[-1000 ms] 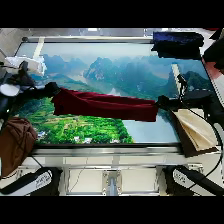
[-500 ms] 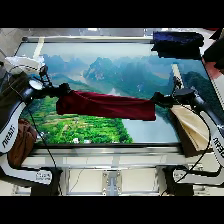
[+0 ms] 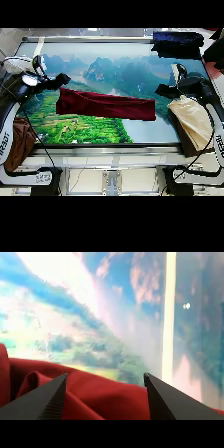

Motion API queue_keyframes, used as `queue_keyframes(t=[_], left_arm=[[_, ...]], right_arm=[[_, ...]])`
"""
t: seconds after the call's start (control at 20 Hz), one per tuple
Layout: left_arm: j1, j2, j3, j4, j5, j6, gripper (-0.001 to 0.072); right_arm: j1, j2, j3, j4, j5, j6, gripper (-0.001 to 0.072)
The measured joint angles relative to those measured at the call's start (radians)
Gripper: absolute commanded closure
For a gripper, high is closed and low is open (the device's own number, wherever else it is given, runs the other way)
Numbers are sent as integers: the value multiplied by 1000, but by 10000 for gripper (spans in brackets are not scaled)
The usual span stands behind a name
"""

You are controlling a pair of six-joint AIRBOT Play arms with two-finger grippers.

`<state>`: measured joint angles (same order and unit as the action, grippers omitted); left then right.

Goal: Fold the shirts.

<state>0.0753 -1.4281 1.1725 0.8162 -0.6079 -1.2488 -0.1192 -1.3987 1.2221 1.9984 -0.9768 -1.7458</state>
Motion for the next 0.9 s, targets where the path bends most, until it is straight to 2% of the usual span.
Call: queue_keyframes(t=[0.2,0.3,0.45,0.55,0.7,0.9], left_arm=[[0,92,0,-7,-5,0,145],[0,123,0,-7,-6,0,145],[0,148,0,-9,-13,0,145],[-1,155,0,-9,-20,0,145],[-1,161,0,-9,-25,0,145],[-19,162,0,-9,-30,0,145]], right_arm=[[-7,1,69,-160,-156,0,259],[-40,0,42,-191,-196,2,255],[-137,-1,-62,-76,-166,-36,253],[-200,-15,-133,34,-137,-82,179],[-249,-76,-192,179,-138,-158,149],[-241,-166,-218,304,-132,-227,149]])
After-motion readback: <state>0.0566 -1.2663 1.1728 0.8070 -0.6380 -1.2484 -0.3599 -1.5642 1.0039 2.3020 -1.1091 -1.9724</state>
